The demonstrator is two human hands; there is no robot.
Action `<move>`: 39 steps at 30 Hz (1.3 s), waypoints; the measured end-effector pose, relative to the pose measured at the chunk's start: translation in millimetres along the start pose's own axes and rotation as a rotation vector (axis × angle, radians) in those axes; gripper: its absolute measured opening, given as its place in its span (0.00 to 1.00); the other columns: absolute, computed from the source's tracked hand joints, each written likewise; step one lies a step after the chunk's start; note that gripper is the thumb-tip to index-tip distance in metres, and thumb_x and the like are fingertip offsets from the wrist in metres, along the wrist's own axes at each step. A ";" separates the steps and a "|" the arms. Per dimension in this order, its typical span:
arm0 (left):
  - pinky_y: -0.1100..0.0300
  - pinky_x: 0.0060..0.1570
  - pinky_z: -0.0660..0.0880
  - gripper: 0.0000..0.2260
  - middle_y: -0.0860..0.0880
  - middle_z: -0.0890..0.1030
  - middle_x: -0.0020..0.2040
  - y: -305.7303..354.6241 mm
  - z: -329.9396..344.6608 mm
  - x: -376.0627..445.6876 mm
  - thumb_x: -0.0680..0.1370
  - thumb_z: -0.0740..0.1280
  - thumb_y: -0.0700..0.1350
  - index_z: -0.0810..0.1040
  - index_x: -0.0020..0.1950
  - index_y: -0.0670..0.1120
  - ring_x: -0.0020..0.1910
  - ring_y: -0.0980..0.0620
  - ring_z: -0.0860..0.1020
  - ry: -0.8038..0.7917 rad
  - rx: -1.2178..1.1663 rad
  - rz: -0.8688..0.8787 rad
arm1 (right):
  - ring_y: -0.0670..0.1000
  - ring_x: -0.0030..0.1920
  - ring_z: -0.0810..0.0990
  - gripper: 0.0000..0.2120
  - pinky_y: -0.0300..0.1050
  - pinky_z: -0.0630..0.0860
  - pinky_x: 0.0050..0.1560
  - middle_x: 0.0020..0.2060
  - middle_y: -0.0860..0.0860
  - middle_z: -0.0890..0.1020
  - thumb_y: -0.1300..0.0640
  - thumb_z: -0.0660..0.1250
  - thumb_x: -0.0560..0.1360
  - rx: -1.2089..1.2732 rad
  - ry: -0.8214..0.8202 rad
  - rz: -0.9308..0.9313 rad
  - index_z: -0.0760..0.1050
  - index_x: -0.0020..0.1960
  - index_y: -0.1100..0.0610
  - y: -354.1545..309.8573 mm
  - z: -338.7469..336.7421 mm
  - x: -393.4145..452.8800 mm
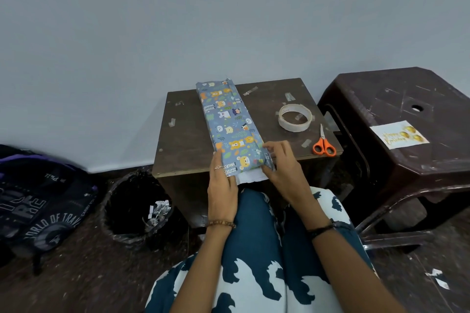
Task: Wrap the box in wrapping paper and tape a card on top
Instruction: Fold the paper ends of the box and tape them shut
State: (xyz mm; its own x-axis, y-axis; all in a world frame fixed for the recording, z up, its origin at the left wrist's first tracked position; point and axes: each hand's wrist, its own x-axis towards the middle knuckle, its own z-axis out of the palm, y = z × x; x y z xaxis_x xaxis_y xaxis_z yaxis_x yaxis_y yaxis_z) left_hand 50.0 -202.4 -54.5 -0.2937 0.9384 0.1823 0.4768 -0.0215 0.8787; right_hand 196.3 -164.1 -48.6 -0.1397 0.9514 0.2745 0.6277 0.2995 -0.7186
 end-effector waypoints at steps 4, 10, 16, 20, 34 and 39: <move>0.69 0.53 0.66 0.25 0.50 0.69 0.70 -0.9 -2.1 -1.4 0.80 0.60 0.41 0.57 0.75 0.52 0.62 0.50 0.73 0.027 -0.020 -0.013 | 0.54 0.53 0.78 0.16 0.54 0.76 0.49 0.57 0.49 0.73 0.63 0.63 0.76 -0.024 0.015 -0.027 0.71 0.63 0.55 1.2 -3.3 -4.3; 0.62 0.48 0.68 0.30 0.46 0.71 0.69 -1.9 -3.4 -0.3 0.75 0.59 0.31 0.59 0.74 0.50 0.54 0.43 0.76 0.030 0.091 -0.027 | 0.52 0.55 0.77 0.16 0.45 0.71 0.51 0.61 0.51 0.75 0.63 0.59 0.79 -0.100 0.007 -0.079 0.71 0.66 0.58 -2.9 -4.3 -11.0; 0.64 0.41 0.66 0.30 0.42 0.79 0.55 -2.3 -3.8 -1.5 0.75 0.61 0.34 0.58 0.74 0.51 0.44 0.47 0.75 0.004 0.080 -0.063 | 0.55 0.51 0.77 0.16 0.52 0.74 0.48 0.59 0.51 0.74 0.60 0.60 0.78 -0.067 0.048 -0.010 0.69 0.65 0.56 -5.2 1.5 -12.5; 0.59 0.40 0.66 0.25 0.42 0.80 0.47 -3.0 -3.5 -2.0 0.78 0.61 0.40 0.60 0.74 0.51 0.41 0.46 0.75 0.051 0.127 -0.077 | 0.51 0.52 0.77 0.13 0.47 0.74 0.47 0.55 0.50 0.76 0.55 0.66 0.76 0.015 0.106 0.064 0.70 0.60 0.56 -3.8 6.7 -8.6; 0.61 0.54 0.72 0.18 0.43 0.80 0.57 -10.2 -5.9 -1.7 0.76 0.66 0.37 0.74 0.66 0.44 0.56 0.46 0.78 0.151 0.099 -0.010 | 0.56 0.47 0.79 0.08 0.53 0.77 0.41 0.48 0.54 0.79 0.64 0.67 0.73 -0.112 0.203 -0.056 0.74 0.52 0.61 6.6 10.6 -3.1; 0.58 0.61 0.71 0.22 0.49 0.74 0.63 -14.7 -11.6 -3.2 0.75 0.65 0.37 0.70 0.69 0.46 0.61 0.53 0.74 0.066 0.067 0.050 | 0.46 0.50 0.78 0.14 0.36 0.75 0.49 0.52 0.50 0.79 0.60 0.63 0.72 0.246 0.069 0.063 0.75 0.58 0.58 9.3 -1.2 -5.7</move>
State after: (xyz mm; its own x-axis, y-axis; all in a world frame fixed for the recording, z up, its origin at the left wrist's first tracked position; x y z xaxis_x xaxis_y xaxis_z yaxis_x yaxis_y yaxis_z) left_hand 34.3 -209.1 -62.9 -0.3209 0.9119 0.2560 0.5463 -0.0426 0.8365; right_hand 203.9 -166.9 -56.1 -0.0482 0.9640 0.2614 0.4273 0.2564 -0.8670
